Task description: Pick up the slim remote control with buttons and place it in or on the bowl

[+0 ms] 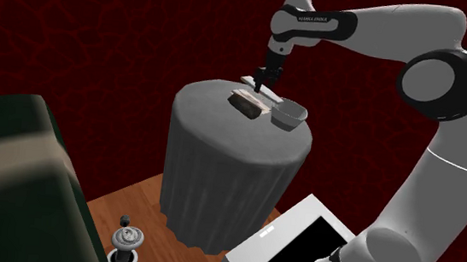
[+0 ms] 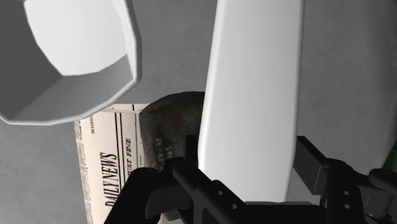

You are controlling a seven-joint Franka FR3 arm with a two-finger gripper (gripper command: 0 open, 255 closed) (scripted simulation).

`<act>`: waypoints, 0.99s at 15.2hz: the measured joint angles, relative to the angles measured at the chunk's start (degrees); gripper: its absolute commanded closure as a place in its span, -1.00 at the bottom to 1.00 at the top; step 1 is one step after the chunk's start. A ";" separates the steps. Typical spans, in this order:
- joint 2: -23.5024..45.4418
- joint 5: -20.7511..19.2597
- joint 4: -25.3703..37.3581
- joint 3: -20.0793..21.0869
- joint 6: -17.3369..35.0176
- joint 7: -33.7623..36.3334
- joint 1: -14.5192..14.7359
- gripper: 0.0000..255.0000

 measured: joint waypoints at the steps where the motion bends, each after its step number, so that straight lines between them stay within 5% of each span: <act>1: 0.04 0.13 -0.16 -0.45 0.18 -1.24 -0.75 1.00; 15: -0.05 1.65 -0.75 -6.72 0.30 -17.84 -10.83 1.00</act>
